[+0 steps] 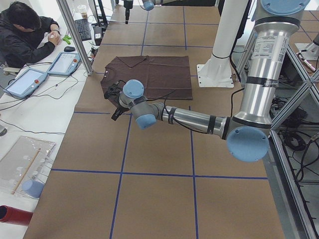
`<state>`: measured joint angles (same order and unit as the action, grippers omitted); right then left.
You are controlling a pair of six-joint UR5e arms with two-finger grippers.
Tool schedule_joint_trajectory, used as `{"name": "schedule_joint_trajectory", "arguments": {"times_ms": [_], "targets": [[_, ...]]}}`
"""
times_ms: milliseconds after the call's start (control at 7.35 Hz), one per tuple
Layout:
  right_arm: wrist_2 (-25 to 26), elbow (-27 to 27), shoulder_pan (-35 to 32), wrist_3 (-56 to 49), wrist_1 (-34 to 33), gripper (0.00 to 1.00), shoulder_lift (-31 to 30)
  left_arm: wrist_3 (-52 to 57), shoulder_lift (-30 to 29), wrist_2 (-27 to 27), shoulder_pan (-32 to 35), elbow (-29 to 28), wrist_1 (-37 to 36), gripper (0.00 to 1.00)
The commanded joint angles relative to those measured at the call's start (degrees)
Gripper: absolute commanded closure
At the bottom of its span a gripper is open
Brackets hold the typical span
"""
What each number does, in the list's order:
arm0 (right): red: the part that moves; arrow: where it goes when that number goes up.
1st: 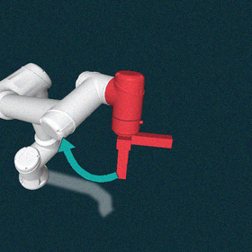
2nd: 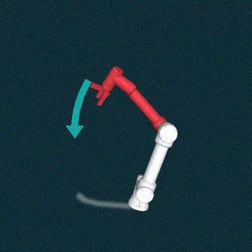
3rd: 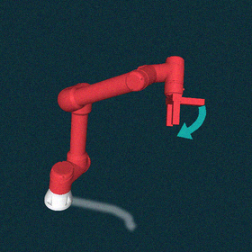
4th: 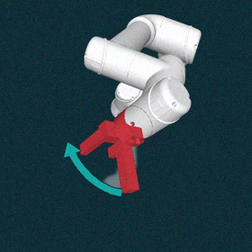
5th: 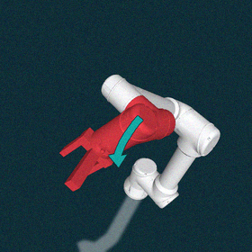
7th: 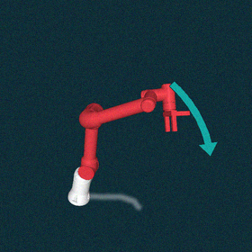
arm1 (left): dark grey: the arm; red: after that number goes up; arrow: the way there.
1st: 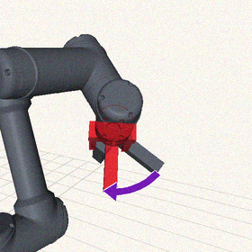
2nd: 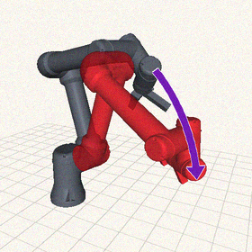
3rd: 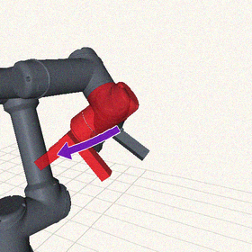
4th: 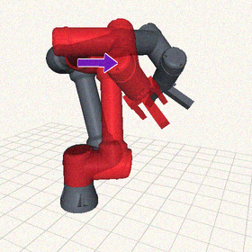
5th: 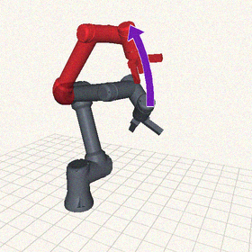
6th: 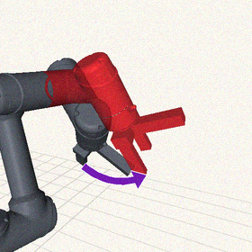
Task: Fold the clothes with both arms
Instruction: 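Move the left gripper to the sleeve nearest it while the right arm withdraws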
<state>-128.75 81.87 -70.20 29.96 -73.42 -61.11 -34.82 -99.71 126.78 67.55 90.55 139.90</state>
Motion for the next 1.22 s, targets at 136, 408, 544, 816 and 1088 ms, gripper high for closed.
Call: {"name": "schedule_joint_trajectory", "arguments": {"times_ms": [136, 408, 544, 816, 1088], "targets": [[-6.51, 0.4, -8.19, -12.11, 0.38, 0.0, -8.05, -23.84, -7.67, -17.65, -15.92, -5.36, 0.02, 0.42], [-6.33, 0.57, -8.2, -12.65, 0.38, 0.0, -8.5, -28.27, -13.21, -25.06, -20.77, -12.99, 0.11, 0.44], [-6.33, 0.75, -8.2, -12.65, 0.38, 0.0, -8.68, -28.64, -14.62, -27.01, -21.83, -15.38, 0.11, 0.44], [-6.25, 0.75, -8.2, -12.73, 0.38, 0.0, -8.68, -28.38, -15.6, -28.87, -22.28, -18.03, 0.11, 0.45], [-6.16, 0.75, -8.2, -12.73, 0.38, 0.0, -8.68, -27.59, -15.52, -28.87, -22.28, -18.22, -0.06, 0.45]]}}
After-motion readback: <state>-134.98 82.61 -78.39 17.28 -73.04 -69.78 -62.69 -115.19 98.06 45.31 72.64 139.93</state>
